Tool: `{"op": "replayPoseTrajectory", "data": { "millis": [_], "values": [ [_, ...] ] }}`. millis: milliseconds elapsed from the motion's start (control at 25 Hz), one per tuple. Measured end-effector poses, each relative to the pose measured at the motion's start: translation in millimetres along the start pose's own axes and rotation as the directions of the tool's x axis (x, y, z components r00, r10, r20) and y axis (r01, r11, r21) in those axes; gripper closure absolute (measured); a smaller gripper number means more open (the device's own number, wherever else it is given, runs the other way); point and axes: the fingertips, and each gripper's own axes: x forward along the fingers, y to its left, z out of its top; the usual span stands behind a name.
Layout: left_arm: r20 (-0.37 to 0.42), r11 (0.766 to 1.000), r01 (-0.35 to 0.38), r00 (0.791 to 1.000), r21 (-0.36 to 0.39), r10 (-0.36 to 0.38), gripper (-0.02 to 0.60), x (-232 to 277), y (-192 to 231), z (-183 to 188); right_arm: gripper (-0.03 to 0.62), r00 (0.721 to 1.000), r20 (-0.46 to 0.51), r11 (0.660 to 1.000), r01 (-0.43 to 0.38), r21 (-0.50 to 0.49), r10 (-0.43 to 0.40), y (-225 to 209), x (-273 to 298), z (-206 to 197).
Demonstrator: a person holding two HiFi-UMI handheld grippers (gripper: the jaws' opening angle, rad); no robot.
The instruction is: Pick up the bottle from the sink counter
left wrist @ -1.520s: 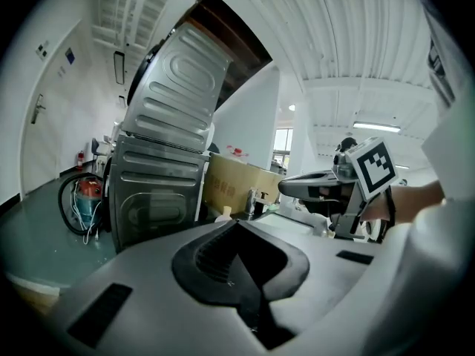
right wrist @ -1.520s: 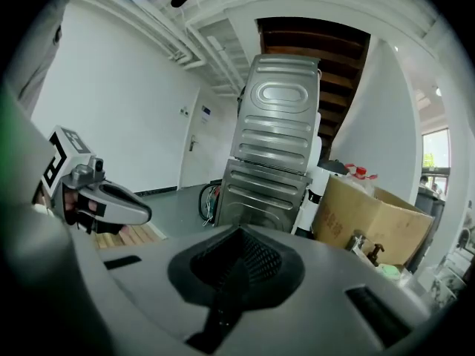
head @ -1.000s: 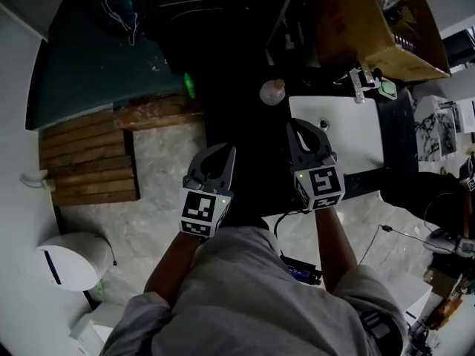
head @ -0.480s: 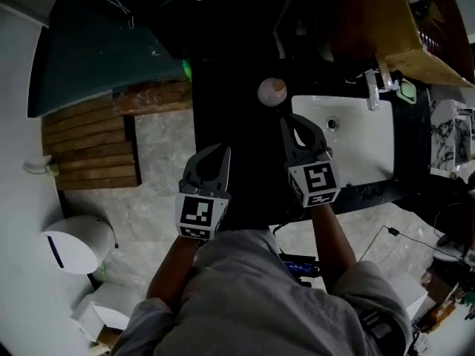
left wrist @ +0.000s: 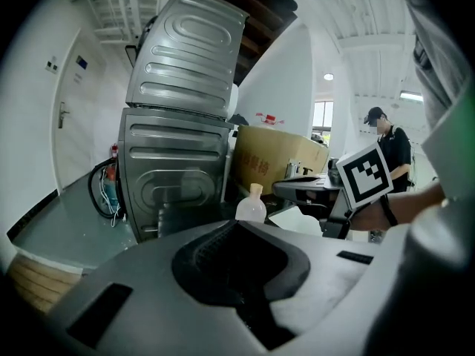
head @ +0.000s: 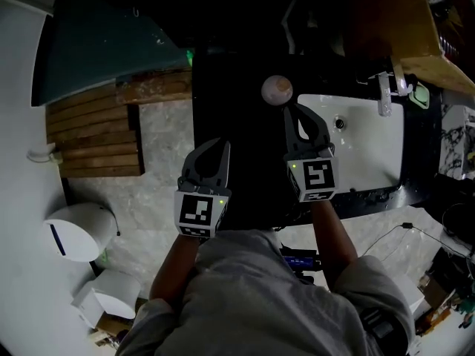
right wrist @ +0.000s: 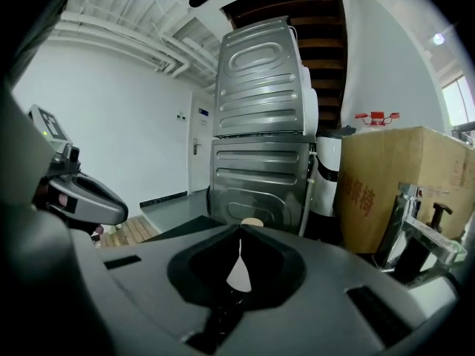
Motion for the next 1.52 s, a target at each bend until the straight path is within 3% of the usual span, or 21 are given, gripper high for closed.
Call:
{"op": "replayPoseTrajectory", "data": {
  "millis": [280,400,640,1520],
  "values": [
    [0.010,1.000,-0.032,0.999,0.001,0.032,0.569,11,9,2,0.579,1.000,0.008,1.000,0.010,0.015,-0.010,-7,12,-4],
    [0.017,0.998,-0.057,0.998,0.016,0.057,0.569,20,16,2,0.468,1.000,0.015,1.000,0.011,0.026,-0.011,-10,14,-7],
    [0.055,0.998,-0.067,0.996,0.010,0.066,0.569,54,31,14,0.390,1.000,0.026,0.999,-0.007,0.045,0.006,-12,30,-9],
    [0.027,0.995,-0.093,0.995,-0.034,0.094,0.569,71,31,1,0.385,0.999,0.031,0.992,-0.001,0.126,-0.003,-18,82,-11]
  ]
}}
